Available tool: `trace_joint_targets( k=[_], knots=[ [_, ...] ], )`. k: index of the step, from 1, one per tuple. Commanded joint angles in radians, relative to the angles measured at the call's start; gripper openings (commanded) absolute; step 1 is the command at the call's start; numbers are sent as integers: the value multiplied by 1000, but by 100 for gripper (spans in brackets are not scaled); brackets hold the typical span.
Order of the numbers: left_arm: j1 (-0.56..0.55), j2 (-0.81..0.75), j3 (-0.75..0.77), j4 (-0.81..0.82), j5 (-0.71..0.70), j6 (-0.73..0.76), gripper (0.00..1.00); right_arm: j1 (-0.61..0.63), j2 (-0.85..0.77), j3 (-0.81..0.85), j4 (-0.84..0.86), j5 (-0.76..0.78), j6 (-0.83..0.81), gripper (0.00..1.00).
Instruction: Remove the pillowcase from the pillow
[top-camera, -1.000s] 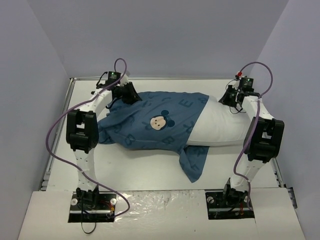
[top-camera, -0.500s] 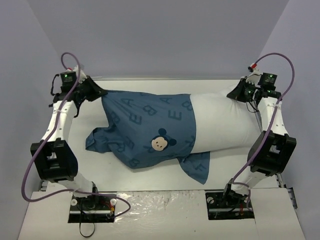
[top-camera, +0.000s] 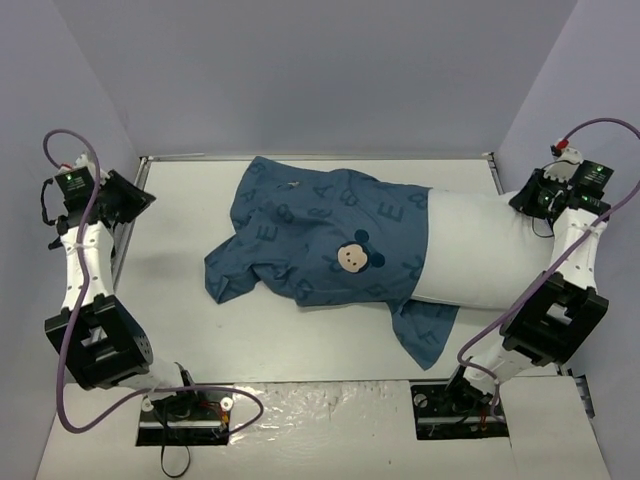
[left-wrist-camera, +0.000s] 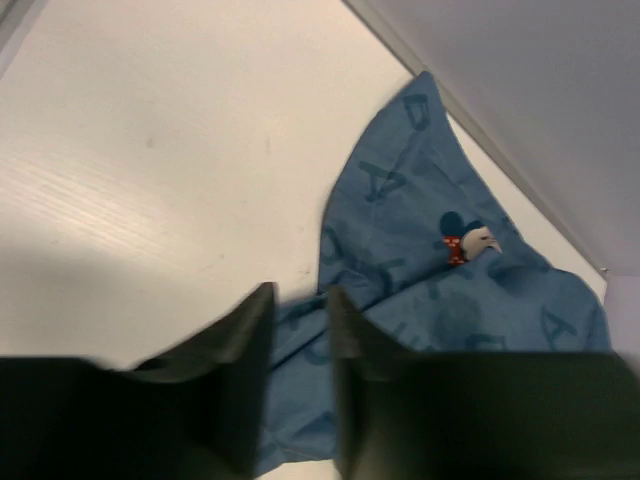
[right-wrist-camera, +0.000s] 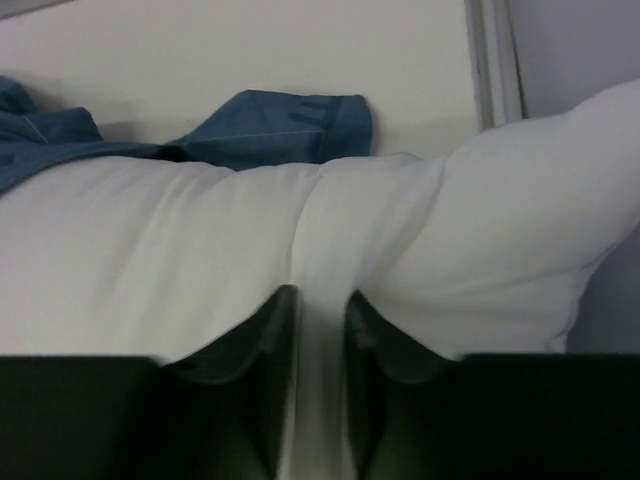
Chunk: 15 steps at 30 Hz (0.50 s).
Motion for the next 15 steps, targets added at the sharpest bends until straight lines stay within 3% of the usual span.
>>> trace_joint_targets(
  k=[1,2,3,4,5,7,10,13,15],
  knots=[
    [-98,-3,0,93,124,-43,35,100,-14,10,-42,-49,-119,23],
    [-139,12,6,104,148,-39,50,129,-7,24,-65,-49,-148,51],
    [-229,36,15,95,190,-23,78,155,-9,35,-122,-58,-188,60],
    [-277,40,28,83,201,12,96,191,-17,44,-139,-73,-265,70],
    [-369,35,28,78,213,38,94,203,-45,50,-154,-98,-295,86],
    [-466,12,14,31,186,126,94,223,-78,66,-171,-92,-370,99],
    [-609,-70,-14,-58,80,257,94,226,-109,141,-280,-86,-471,100],
    [-736,-164,-102,-77,3,310,94,229,-90,234,-559,-164,-758,100],
    [-799,-224,-184,-78,-87,326,94,238,-99,242,-805,-206,-1099,100]
  ],
)
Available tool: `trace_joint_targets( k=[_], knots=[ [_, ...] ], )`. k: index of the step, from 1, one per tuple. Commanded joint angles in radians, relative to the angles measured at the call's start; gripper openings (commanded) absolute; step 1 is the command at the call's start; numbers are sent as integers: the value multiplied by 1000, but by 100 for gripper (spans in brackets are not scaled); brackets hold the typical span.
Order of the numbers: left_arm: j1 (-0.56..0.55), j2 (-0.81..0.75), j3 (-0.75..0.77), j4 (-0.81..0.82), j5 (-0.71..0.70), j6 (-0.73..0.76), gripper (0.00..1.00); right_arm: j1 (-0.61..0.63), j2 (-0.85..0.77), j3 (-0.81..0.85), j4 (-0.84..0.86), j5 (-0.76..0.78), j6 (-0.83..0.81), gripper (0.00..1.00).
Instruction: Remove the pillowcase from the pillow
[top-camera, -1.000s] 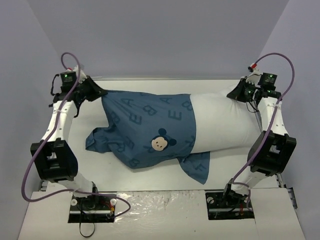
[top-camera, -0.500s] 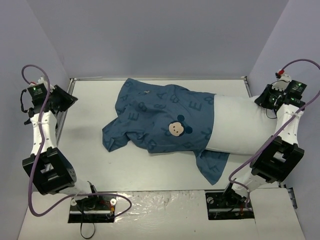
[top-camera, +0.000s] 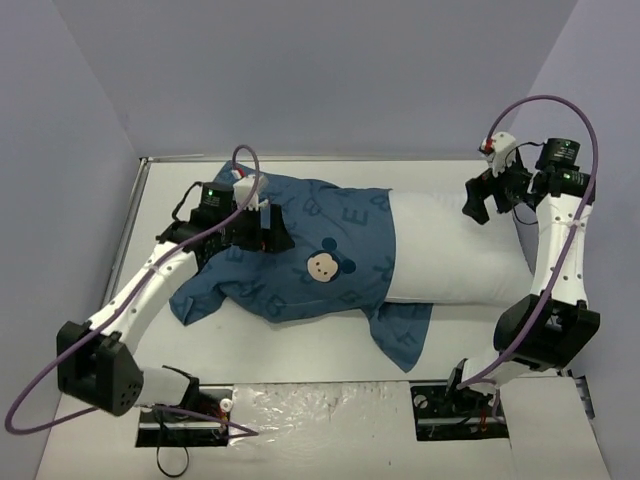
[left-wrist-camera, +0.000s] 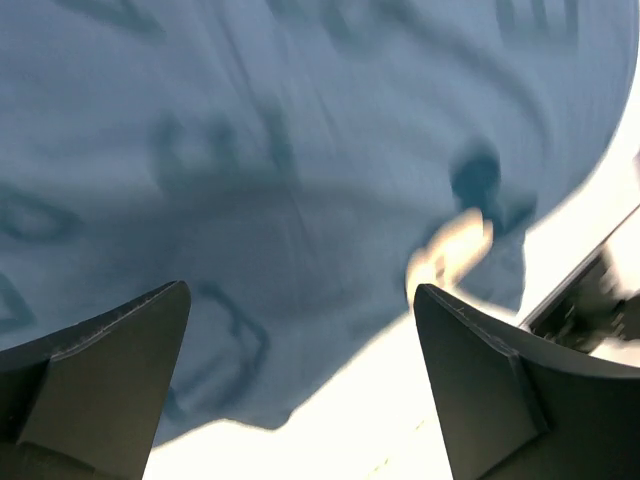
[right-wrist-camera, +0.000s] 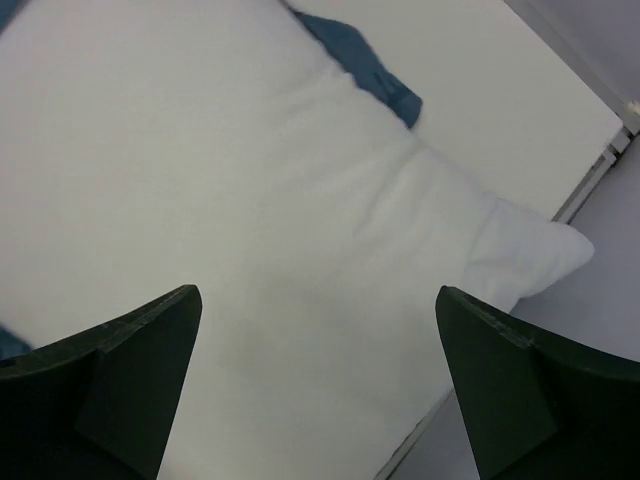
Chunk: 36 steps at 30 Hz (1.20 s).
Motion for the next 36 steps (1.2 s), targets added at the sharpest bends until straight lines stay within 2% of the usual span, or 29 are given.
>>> trace_joint_targets(
  k=[1,5,6,7,8,9,10,11,13,14,17,19,20,21,23,24,26,29,30,32,33,36],
  knots=[
    [-94,-129,-79,-39,-156,106,94,16,-55,30,-462,-114,-566,100],
    [-172,-224,-234,5,-238,72,94,154,-191,-120,-464,15,-722,100],
    [-187,-256,-286,7,-285,68,94,236,-207,-145,-455,38,-704,100],
    [-198,-268,-307,19,-294,60,94,278,-225,-174,-438,76,-659,100],
    [-220,-277,-324,24,-305,59,94,316,-230,-189,-332,107,-569,100],
    [-232,-278,-349,25,-340,54,94,359,-235,-205,-271,148,-380,100],
    [-244,-271,-358,31,-351,54,94,436,-247,-252,-222,267,-313,100],
    [-266,-244,-366,39,-366,55,94,473,-255,-290,-76,355,-236,100],
    [-287,-203,-372,68,-417,52,94,528,-267,-367,60,518,-80,100],
    [-301,-154,-371,80,-431,55,94,525,-259,-407,127,593,-58,99],
    [-303,-65,-364,140,-485,65,94,512,-230,-452,203,647,-18,97],
    [-303,-34,-363,186,-509,75,96,507,-200,-462,218,634,-21,87],
    [-304,-9,-357,189,-515,78,99,502,-189,-463,217,598,-22,77],
    [-301,-2,-337,167,-528,85,89,492,-167,-458,215,578,-10,41],
    [-300,-3,-323,112,-535,92,71,470,-153,-441,215,519,5,4],
    [-300,-12,-320,98,-563,95,52,456,-149,-436,218,496,8,0],
    [-293,-61,-332,65,-619,101,28,404,-149,-414,217,425,14,0],
    [-237,-153,-371,70,-667,101,6,338,-161,-381,215,356,5,0],
    [-187,-179,-380,77,-669,100,3,337,-166,-372,214,341,4,0],
    [-134,-251,-400,102,-651,92,2,283,-173,-354,212,316,-1,0],
    [-79,-276,-404,111,-632,88,2,275,-173,-338,205,301,-4,0],
    [-11,-356,-398,130,-577,77,2,262,-173,-314,192,264,-13,0]
  ],
)
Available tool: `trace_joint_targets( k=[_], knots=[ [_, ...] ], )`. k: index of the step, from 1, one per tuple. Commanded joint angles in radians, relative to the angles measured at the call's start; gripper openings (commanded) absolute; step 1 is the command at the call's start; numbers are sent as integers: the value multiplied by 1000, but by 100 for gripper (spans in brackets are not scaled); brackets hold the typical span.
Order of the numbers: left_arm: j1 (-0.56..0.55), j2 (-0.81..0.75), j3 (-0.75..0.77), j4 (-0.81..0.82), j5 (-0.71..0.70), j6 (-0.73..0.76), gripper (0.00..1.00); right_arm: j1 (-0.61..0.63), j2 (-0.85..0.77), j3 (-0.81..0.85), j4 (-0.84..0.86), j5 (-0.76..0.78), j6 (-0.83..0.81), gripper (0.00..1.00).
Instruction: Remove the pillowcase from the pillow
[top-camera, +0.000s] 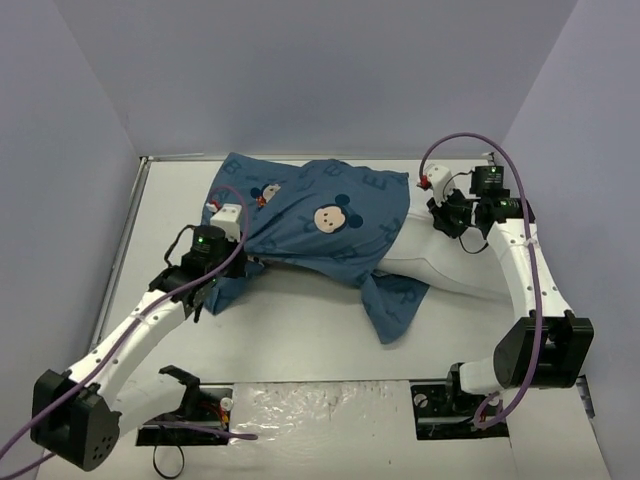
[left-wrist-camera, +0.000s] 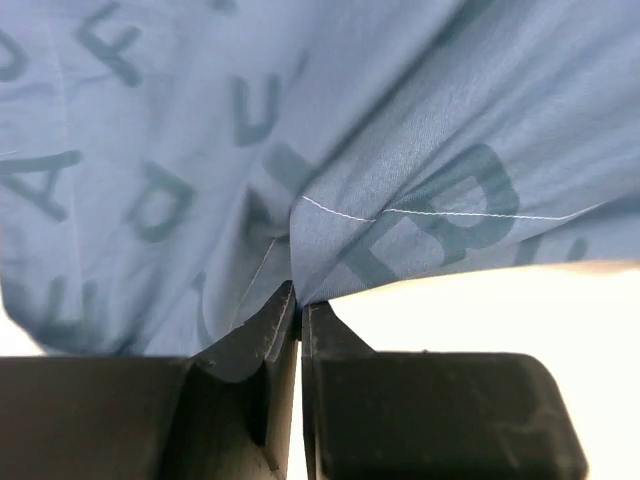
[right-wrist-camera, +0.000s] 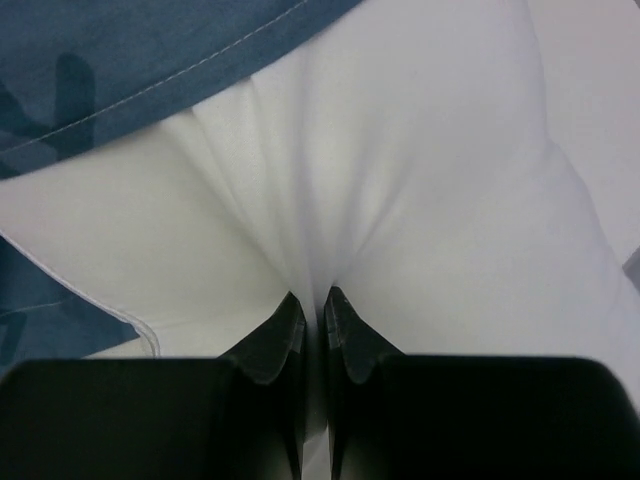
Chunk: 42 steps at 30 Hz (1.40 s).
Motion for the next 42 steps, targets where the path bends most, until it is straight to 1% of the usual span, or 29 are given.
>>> trace_joint_targets(
  k=[1,4,7,8,10,11,12,19,21,22,23,24,25,27,28,29,30,31,32,33,34,35,36,37,38,39,40,41,42],
  knots=[
    [108,-73,3,-4,-30,1,2,-44,-10,66,-3,-6,-11,0],
    [138,-82,31,-36,-16,6,2,-44,-7,77,-8,-18,6,0],
    [196,-87,65,-105,-68,8,2,-64,-3,101,-8,-4,-2,0],
    [281,-93,72,-113,-51,-2,2,-78,-6,109,-11,-16,-4,0],
    [380,-105,91,-136,-30,-23,2,-115,-7,141,-18,-56,-11,0],
    [481,-108,105,-148,-27,-29,2,-127,-7,153,-23,-65,-11,0],
    [509,-110,135,-157,-39,-34,2,-147,-6,164,-23,-72,-13,0],
    [551,-91,281,-200,-108,-45,2,-280,40,264,-21,-153,-2,0],
    [548,-93,290,-161,-47,-32,2,-273,49,284,-59,-183,-40,0],
    [541,-85,280,-85,90,-48,2,-245,69,291,-143,-205,-122,0],
    [529,-70,274,-46,167,-58,4,-219,77,284,-173,-213,-151,0],
    [487,-27,267,30,240,-74,12,-189,77,272,-196,-199,-177,8],
    [453,5,264,52,307,-94,44,-156,62,253,-213,-185,-204,31],
    [358,112,310,22,345,-69,90,-70,30,194,-212,-150,-255,50],
    [283,154,336,-25,357,-24,94,-56,-4,180,-207,-153,-269,65],
    [253,192,388,-47,337,-28,94,-49,-19,167,-148,-148,-257,73],
    [235,270,411,-46,343,-49,94,-50,-24,163,-99,-109,-126,79],
    [212,310,433,-40,346,-110,94,-53,-20,172,-40,-63,-20,90],
    [204,346,459,-36,328,-156,94,-59,-3,191,56,-20,98,94],
    [199,419,506,3,325,-202,94,-100,20,225,68,-13,275,95],
    [196,458,531,20,323,-294,94,-118,73,301,69,-24,359,96],
    [192,529,555,29,299,-357,94,-124,97,331,92,15,450,96],
    [187,563,610,60,288,-409,94,-121,115,356,107,66,611,97],
    [184,603,644,56,277,-510,94,-119,140,382,144,174,678,97],
    [170,643,684,31,260,-553,94,-116,147,389,161,244,738,98],
    [160,721,727,-14,245,-580,94,-113,154,397,172,326,795,100],
    [146,761,822,-53,212,-600,94,-106,164,405,180,392,878,100],
    [124,841,873,-105,182,-618,94,-104,171,420,187,542,907,100],
    [117,879,923,-207,155,-640,94,-102,178,426,192,598,927,100]
  ],
)
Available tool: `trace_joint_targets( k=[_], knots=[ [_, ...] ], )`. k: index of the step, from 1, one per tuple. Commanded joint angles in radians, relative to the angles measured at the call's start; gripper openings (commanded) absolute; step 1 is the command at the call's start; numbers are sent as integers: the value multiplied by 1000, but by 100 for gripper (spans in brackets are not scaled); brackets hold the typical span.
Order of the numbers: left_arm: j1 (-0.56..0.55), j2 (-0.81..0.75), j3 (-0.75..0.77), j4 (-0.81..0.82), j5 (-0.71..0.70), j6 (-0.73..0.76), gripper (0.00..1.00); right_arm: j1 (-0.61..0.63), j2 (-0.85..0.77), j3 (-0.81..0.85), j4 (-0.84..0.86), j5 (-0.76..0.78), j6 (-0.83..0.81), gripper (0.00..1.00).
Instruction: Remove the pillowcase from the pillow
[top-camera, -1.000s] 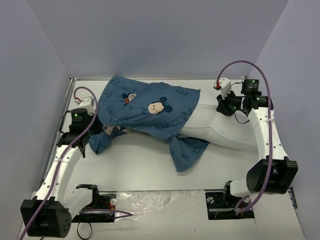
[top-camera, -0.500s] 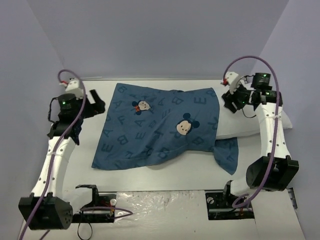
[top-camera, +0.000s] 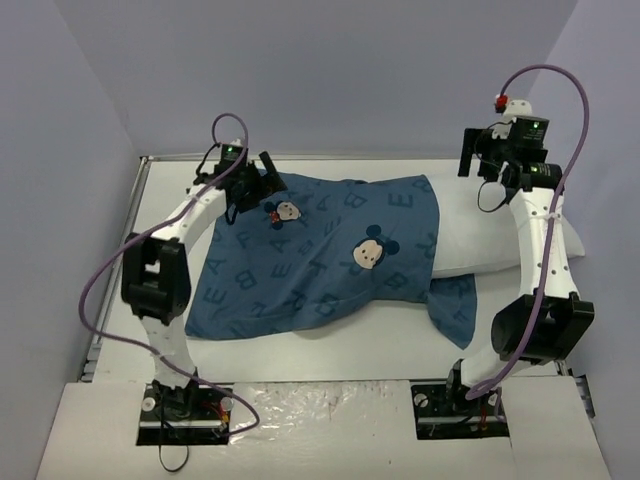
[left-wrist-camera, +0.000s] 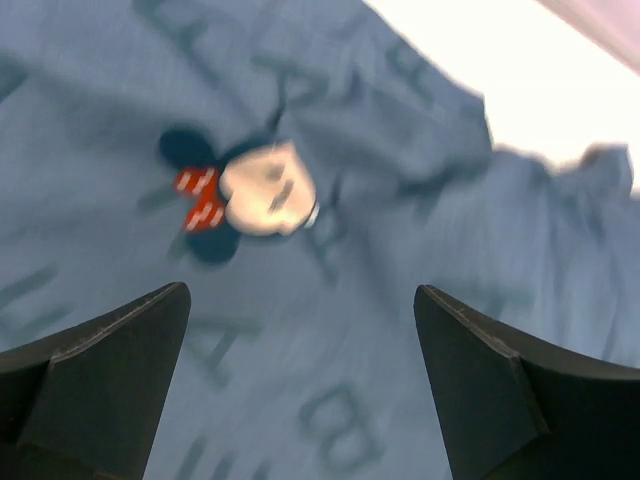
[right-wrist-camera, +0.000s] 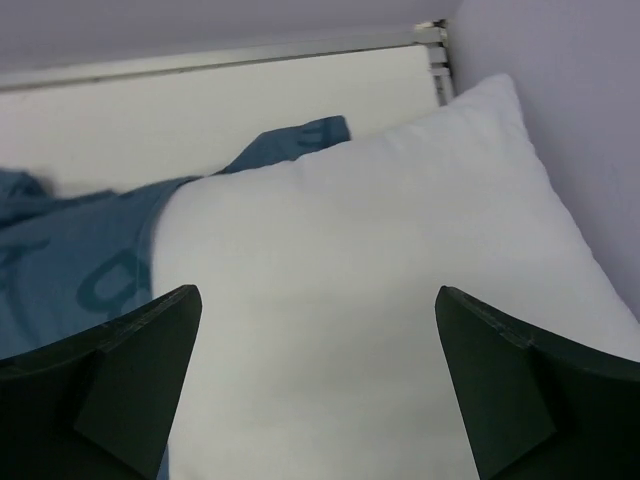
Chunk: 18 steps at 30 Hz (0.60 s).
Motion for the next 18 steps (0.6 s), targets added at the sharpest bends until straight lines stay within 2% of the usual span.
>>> trace_joint_targets(
  k=[1,2,3,5,6,7,8,9,11,15,18],
  knots=[
    [-53,109,237,-188,-130,-202,94,11,34,47,69,351,269,100],
    [-59,146,289,-241,-168,-220,94,10,42,50,72,376,268,100],
    [-75,223,346,-360,-213,-237,94,7,53,53,72,420,271,100],
    [-92,299,525,-471,-339,-279,94,-12,90,51,75,422,277,100],
    [-107,383,596,-611,-375,-321,94,-21,102,50,73,411,287,100],
    [-112,432,674,-679,-402,-332,94,-32,126,50,73,399,294,100],
    [-116,527,837,-747,-434,-343,94,-48,137,51,73,391,306,100],
    [-121,567,906,-841,-437,-349,94,-56,146,53,73,382,312,100],
    [-127,632,978,-865,-395,-365,94,-67,166,56,73,373,323,100],
    [-127,608,856,-709,-316,-427,94,-76,179,50,79,353,324,100],
    [-128,640,880,-704,-288,-455,94,-79,188,44,79,354,318,100]
  ],
)
